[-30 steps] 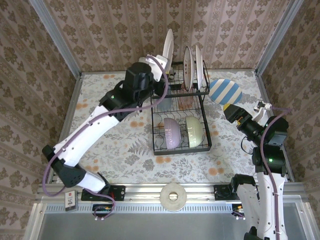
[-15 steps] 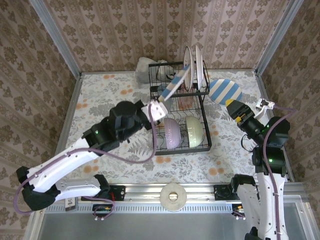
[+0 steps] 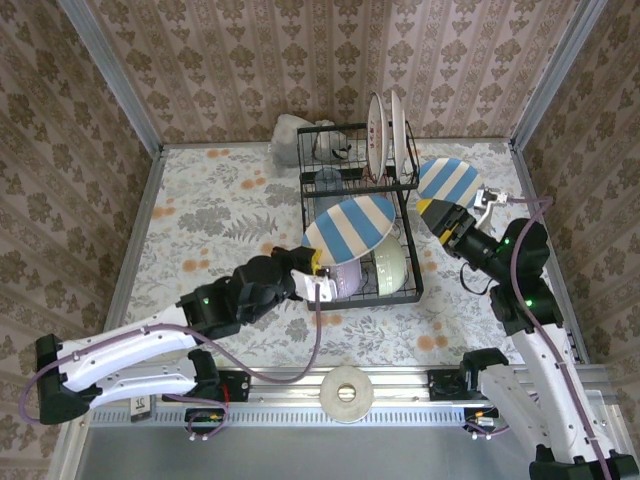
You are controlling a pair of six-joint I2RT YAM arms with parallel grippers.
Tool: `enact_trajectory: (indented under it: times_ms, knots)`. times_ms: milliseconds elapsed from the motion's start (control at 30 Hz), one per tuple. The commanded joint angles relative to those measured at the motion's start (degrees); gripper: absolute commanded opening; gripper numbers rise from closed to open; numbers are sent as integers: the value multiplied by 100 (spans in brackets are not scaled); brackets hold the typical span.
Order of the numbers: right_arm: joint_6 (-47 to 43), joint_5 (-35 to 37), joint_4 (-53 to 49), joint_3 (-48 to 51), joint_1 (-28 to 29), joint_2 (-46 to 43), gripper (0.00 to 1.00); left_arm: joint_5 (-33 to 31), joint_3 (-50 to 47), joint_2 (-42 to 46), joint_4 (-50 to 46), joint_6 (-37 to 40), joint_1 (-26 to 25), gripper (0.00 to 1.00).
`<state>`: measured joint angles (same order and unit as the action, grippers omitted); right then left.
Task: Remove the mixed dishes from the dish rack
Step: Place the plate on the plate.
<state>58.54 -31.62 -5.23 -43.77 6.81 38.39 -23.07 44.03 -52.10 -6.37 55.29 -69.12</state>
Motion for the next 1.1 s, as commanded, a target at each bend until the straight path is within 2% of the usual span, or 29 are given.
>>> enact_trajectory:
  times_ms: [0, 267, 400, 600, 1067]
  knots:
    - [61, 394, 107, -196, 299, 24, 100, -565, -296, 168, 1106, 890, -151, 0]
    - [393, 870, -198, -160, 1010, 271, 99, -1144, -923, 173, 2031, 1993, -463, 0]
    - [289, 1232, -642, -345, 1452, 443, 97, -1311, -1078, 141, 2285, 2329, -575, 0]
    - [444, 1515, -689, -249, 1809, 567, 92, -1629, -1164, -130, 2493, 2799, -646, 0]
    - [448, 1812, -884, -211, 2096, 767, 62, -1938, -1090, -564, 2793, 3052, -655, 0]
